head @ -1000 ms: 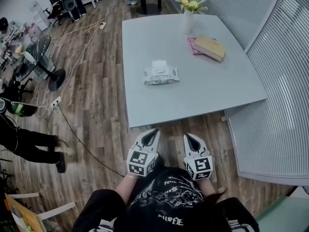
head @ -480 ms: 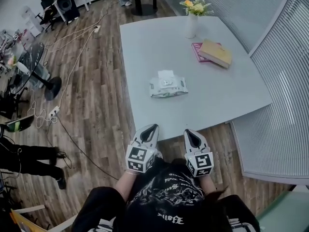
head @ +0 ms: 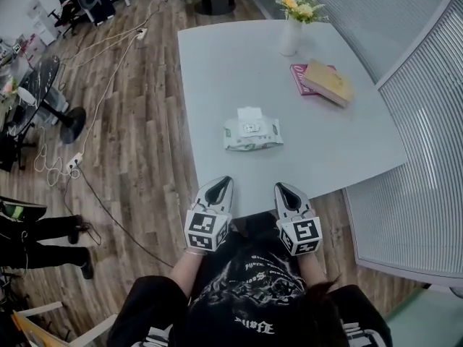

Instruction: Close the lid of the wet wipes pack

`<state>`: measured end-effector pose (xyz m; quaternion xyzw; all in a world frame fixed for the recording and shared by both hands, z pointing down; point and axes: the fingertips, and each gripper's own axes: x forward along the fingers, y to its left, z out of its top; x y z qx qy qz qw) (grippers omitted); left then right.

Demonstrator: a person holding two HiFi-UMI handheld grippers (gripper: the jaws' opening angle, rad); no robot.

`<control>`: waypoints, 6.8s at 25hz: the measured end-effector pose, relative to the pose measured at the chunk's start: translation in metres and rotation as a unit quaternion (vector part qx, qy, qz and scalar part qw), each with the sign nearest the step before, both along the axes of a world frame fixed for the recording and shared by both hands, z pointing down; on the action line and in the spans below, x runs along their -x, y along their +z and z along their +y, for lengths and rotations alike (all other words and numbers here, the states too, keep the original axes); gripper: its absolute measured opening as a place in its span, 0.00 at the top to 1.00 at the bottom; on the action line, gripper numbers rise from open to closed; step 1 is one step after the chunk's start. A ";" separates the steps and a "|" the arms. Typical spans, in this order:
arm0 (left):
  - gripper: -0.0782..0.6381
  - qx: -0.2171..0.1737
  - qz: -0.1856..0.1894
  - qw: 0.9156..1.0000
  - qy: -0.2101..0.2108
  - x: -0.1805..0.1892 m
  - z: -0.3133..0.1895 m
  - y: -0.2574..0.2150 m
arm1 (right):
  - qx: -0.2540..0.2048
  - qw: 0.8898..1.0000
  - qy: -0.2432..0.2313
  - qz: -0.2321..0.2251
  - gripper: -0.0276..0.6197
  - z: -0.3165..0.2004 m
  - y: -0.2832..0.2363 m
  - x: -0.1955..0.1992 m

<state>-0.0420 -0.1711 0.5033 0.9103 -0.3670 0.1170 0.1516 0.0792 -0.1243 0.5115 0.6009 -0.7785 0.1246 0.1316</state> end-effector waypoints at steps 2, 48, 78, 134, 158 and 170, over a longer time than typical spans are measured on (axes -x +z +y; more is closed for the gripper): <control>0.87 -0.002 -0.002 1.000 -0.011 -0.004 -0.010 -0.002 | 0.006 1.000 -0.015 0.006 0.96 -0.013 0.000 -0.005; 0.87 0.054 -0.098 0.989 -0.095 -0.068 -0.182 0.044 | 0.216 0.946 -0.194 -0.142 0.84 -0.309 0.056 -0.066; 0.87 0.142 -0.108 0.979 -0.095 -0.071 -0.197 0.112 | 0.320 0.880 -0.293 -0.194 0.89 -0.307 0.116 -0.049; 0.87 0.115 -0.042 0.982 -0.143 -0.041 -0.163 0.074 | 0.231 0.904 -0.360 -0.012 0.86 -0.224 0.055 -0.019; 0.87 0.115 -0.030 0.980 -0.159 -0.020 -0.152 0.073 | 0.281 0.882 -0.376 0.029 0.95 -0.197 0.090 0.017; 0.87 0.123 -0.027 0.978 -0.165 -0.016 -0.143 0.079 | 0.291 0.907 -0.303 0.002 0.96 -0.200 0.106 0.016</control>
